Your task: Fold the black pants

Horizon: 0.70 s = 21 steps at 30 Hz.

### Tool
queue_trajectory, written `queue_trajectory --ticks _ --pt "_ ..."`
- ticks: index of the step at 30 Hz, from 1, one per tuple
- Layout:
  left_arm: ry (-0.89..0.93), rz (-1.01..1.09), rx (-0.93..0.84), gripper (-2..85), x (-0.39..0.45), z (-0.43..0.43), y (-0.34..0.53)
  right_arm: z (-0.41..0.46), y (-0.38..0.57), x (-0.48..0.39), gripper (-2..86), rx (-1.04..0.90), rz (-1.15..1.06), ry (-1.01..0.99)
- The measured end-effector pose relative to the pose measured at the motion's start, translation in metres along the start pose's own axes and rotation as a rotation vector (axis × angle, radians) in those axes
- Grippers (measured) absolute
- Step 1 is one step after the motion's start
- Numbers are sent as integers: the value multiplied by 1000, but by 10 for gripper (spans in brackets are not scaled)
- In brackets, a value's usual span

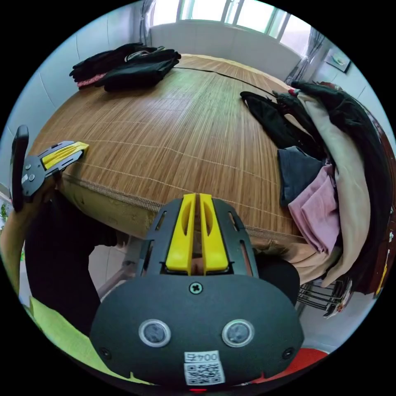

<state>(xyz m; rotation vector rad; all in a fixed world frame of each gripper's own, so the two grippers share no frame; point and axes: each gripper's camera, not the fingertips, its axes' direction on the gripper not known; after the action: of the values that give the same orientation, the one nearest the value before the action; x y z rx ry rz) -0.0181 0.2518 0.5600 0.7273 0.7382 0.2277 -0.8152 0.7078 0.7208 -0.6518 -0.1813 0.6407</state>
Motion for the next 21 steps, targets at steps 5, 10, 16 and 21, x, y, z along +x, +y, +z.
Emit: queue_trajectory --ticks 5,10,16,21 --pt "-8 -104 -36 7 4 -15 11 -11 38 31 5 66 94 -140" --pt "428 -399 48 9 -66 -35 62 -93 138 180 93 501 520 21" --pt "665 -465 213 9 -96 -75 163 -131 247 379 162 550 947 127" --pt "741 -642 258 9 -111 -69 218 -114 253 426 84 499 904 -153"
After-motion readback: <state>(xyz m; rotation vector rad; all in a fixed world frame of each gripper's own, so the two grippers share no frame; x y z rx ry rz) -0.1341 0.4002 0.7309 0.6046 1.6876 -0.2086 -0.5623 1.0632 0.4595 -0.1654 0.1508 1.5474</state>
